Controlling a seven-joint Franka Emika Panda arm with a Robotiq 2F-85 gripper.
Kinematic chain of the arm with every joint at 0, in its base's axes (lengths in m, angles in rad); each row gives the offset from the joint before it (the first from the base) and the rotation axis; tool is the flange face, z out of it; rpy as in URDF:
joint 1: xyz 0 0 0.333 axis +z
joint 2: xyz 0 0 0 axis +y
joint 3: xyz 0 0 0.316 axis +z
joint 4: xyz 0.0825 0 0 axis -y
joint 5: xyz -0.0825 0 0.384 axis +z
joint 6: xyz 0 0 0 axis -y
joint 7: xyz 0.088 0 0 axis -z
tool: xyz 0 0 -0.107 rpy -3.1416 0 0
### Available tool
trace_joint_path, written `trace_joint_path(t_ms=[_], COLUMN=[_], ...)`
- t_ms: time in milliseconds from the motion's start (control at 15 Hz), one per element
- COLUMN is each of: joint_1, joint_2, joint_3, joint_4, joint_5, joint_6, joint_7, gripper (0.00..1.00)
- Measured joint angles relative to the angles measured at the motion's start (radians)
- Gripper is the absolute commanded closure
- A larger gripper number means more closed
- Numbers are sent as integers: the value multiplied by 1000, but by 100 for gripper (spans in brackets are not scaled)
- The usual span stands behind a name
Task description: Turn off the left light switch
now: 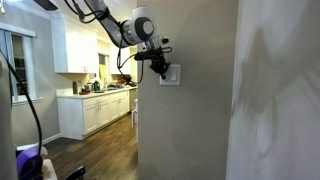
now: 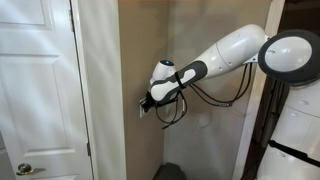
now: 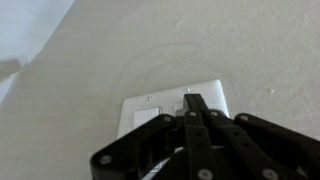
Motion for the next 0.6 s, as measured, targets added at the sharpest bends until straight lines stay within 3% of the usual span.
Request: trace_joint_path(t_ms=[600], joint_1=[-1], joint_2=[12], joint_3=[1], joint_4=[-2], joint_5=[-1], joint_6=[22], joint_7=[14], gripper=[100])
